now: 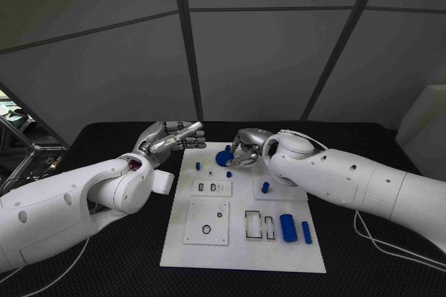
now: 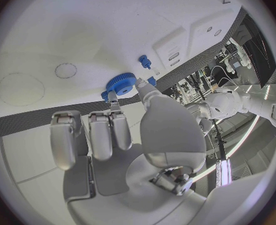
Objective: Assemble the parts on the task board
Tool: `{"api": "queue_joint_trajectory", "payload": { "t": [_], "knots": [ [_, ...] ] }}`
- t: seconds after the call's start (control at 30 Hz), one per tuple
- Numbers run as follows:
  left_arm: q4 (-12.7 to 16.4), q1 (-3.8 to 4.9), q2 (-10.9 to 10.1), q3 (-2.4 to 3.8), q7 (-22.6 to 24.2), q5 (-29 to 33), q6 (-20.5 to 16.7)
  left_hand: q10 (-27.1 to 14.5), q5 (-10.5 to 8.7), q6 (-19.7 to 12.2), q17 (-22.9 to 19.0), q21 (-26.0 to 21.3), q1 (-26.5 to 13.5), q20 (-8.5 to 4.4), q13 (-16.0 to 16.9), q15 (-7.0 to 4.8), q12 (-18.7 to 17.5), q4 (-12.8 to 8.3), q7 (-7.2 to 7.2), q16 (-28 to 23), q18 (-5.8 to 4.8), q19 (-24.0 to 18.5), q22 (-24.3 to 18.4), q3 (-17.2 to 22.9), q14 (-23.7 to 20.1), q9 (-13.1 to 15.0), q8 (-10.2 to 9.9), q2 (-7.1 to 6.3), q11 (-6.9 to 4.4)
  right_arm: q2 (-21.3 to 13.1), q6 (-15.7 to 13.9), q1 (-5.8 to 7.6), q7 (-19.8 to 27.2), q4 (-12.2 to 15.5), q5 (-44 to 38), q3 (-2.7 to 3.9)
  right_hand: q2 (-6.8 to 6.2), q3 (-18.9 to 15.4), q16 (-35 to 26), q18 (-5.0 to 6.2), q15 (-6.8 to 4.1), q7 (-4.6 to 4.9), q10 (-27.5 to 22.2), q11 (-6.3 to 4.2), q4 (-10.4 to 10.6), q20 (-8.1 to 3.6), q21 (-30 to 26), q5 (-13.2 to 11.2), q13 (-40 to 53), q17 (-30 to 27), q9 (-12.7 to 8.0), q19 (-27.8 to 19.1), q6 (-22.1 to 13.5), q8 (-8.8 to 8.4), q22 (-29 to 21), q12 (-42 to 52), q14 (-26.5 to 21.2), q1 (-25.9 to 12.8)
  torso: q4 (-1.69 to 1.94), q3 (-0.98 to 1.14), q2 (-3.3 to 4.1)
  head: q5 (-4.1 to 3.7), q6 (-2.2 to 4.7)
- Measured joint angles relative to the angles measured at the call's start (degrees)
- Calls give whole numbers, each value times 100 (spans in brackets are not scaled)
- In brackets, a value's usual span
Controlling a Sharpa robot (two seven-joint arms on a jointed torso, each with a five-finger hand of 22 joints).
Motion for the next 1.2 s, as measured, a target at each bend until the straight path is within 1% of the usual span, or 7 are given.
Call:
{"api": "queue_joint_trajectory", "payload": {
  "t": [0.17,0.37,0.6,0.73,0.83,1.03,1.2],
  "knots": [
    [2,0,-23,0,-2,0,0,0,0,0,0,0,0,0,-1,0,0,-10,0,0,0,0,-4,-9,0,-3,0,0,0,-371,-344,-10,92,306,98,0,-10,9,0,0,0,0,0,0,-9,0,0,19,0,0,0,0,0,0,0,2,0,14,-9,3,-1,-1,20],
    [4,-1,-72,0,-6,-1,-2,0,0,0,0,0,0,0,-5,0,0,-16,0,0,0,0,-6,-16,0,-5,0,0,0,-1049,-972,-12,605,834,740,3,-2,115,0,0,0,-12,0,0,-116,0,0,19,0,0,1,0,12,0,0,-59,0,231,-32,12,-10,9,58],
    [1,-1,-94,0,-8,-1,-1,0,0,0,1,0,0,0,-5,0,0,-16,0,0,0,0,-6,-16,0,-5,1,0,0,-2076,-1195,-11,1261,1347,1857,1,-69,226,-26,0,0,-57,20,-20,-371,0,0,19,0,-1,19,0,189,4,0,-90,0,565,-86,28,-29,32,108],
    [-28,-2,-67,-1,-8,-1,1,0,0,0,1,0,1,0,-5,0,0,-16,0,0,0,0,-10,-16,0,-5,1,1,0,-2493,-1175,-11,1502,1384,2284,0,-137,304,-92,-1,-22,-80,0,-43,-619,-45,0,-16,0,-1,26,0,333,37,0,-201,22,857,-131,44,-52,34,133],
    [-55,-5,-26,-1,-8,-1,12,0,0,0,1,0,32,0,-5,8,-21,-32,0,0,0,0,-14,-32,8,-5,1,32,0,-2666,-1144,-11,1633,1352,2455,0,-187,347,-111,0,-21,-84,0,-43,-746,-45,0,-17,0,-1,26,0,347,37,0,-243,22,974,-163,64,-64,-3,143],
    [-105,-14,12,-2,-8,-1,47,0,0,21,1,0,31,0,-4,0,-21,-32,20,0,0,0,-21,-32,42,-5,1,30,0,-2780,-1088,-99,1807,1188,2535,0,-223,337,-148,0,-21,-84,0,-43,-818,-45,0,-17,0,-1,4,0,347,-1,4,-310,21,1010,-205,108,-85,-58,157],
    [-146,-27,28,-2,-8,-1,71,0,0,21,2,0,30,0,-4,0,-21,-31,21,0,0,0,-20,-32,42,-5,1,31,0,-2726,-1052,-190,1885,995,2535,-5,-223,353,-148,0,-21,-62,0,-43,-832,-45,0,-17,0,-1,1,-1,325,-1,4,-310,21,1010,-210,116,-86,-81,154]
  ]
}}
